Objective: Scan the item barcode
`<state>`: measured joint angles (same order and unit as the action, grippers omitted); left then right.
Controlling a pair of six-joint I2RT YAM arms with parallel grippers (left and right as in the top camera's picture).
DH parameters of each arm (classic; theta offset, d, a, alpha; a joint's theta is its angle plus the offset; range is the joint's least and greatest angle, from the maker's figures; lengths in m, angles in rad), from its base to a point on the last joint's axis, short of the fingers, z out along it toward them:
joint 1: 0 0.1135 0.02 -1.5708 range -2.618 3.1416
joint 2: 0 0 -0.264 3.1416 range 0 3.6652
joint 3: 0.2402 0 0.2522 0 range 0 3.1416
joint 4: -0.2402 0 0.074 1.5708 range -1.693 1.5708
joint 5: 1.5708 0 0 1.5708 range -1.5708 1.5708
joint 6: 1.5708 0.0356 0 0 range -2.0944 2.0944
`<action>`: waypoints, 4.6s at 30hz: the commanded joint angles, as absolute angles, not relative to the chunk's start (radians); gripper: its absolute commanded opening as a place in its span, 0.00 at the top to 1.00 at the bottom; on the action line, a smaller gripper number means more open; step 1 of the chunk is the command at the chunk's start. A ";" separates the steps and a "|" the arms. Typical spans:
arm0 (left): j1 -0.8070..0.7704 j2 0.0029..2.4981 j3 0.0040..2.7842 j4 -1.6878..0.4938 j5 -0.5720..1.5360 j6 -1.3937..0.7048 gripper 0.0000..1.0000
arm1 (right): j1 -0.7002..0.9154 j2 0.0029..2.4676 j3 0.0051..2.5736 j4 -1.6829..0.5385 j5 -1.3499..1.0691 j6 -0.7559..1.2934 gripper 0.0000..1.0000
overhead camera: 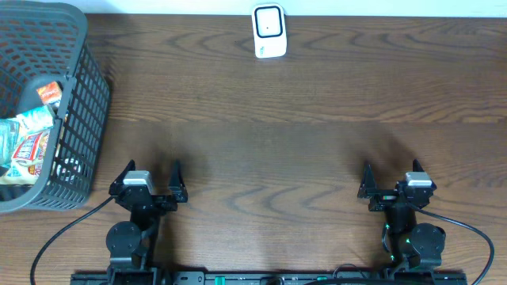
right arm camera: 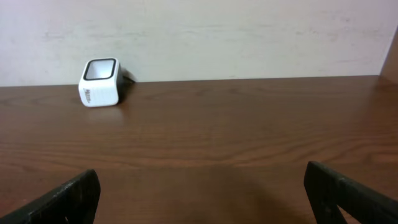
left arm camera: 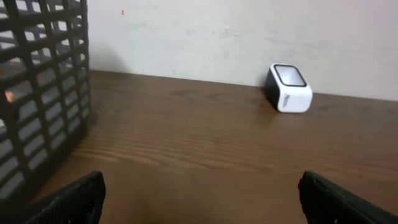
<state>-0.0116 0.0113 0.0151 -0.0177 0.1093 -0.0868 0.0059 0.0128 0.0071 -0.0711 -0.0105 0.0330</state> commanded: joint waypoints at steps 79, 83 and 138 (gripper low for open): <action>0.627 1.731 1.850 -0.950 -0.180 -0.133 0.03 | 0.006 0.014 0.006 -0.076 -0.006 0.018 0.01; 0.628 1.800 1.785 -0.967 -0.266 -0.131 0.02 | 0.006 0.014 0.006 -0.076 -0.006 0.018 0.01; 0.678 1.433 1.478 -0.434 0.239 -0.447 0.93 | 0.006 0.014 0.006 -0.075 -0.006 0.018 0.01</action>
<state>0.6762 1.4750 1.4643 -0.4507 0.1955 -0.3462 0.0059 0.0177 0.0071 -0.0711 -0.0097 0.0326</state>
